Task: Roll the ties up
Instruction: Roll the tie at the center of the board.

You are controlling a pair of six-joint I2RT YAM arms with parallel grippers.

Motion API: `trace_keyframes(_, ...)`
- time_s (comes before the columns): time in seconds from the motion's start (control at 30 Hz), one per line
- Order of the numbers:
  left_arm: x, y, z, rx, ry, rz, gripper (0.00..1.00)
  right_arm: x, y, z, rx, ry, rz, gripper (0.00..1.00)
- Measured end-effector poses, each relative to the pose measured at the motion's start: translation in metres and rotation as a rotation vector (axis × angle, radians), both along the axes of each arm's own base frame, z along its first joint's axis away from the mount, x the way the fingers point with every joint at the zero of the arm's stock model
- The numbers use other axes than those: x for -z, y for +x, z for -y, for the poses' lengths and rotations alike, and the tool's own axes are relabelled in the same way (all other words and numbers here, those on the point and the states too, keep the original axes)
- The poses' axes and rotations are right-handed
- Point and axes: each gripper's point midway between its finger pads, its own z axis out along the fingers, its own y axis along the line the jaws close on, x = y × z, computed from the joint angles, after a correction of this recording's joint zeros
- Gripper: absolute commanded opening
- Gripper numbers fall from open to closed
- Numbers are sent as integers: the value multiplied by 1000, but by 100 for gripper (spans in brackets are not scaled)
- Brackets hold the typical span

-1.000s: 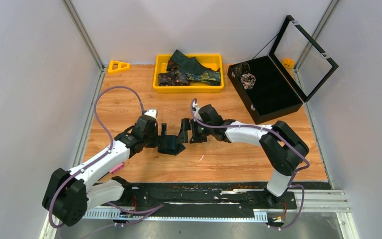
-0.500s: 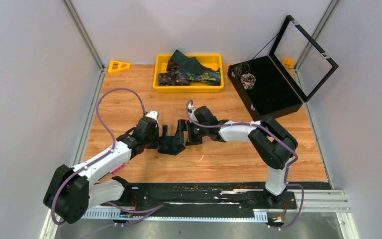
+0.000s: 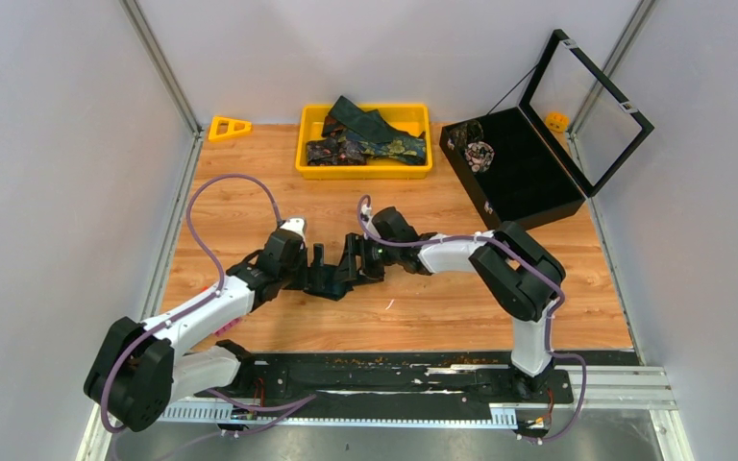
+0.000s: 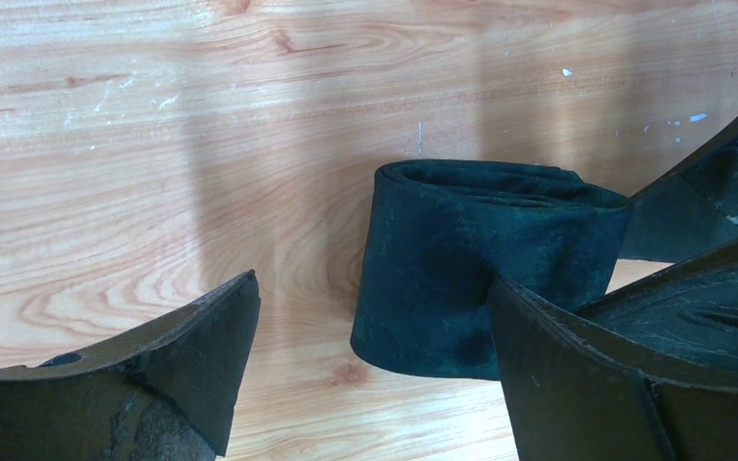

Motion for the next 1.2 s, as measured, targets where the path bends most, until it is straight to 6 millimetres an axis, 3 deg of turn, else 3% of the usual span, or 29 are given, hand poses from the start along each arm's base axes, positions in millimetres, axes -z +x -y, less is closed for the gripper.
trace_keyframes(0.17, 1, 0, 0, -2, -5, 4, 93, 5, -3, -1, -7, 0, -22, 53)
trace_keyframes(0.5, 1, 1, 0, -3, -4, 5, 92, 5, -2, -10, -23, 16, -36, 52)
trace_keyframes(0.87, 3, 2, -2, -11, 6, 3, 92, 12, 0, -18, -32, 13, -47, 27)
trace_keyframes(1.2, -6, -6, -8, -20, 19, -15, 98, 10, 1, -20, -37, 11, -45, 13)
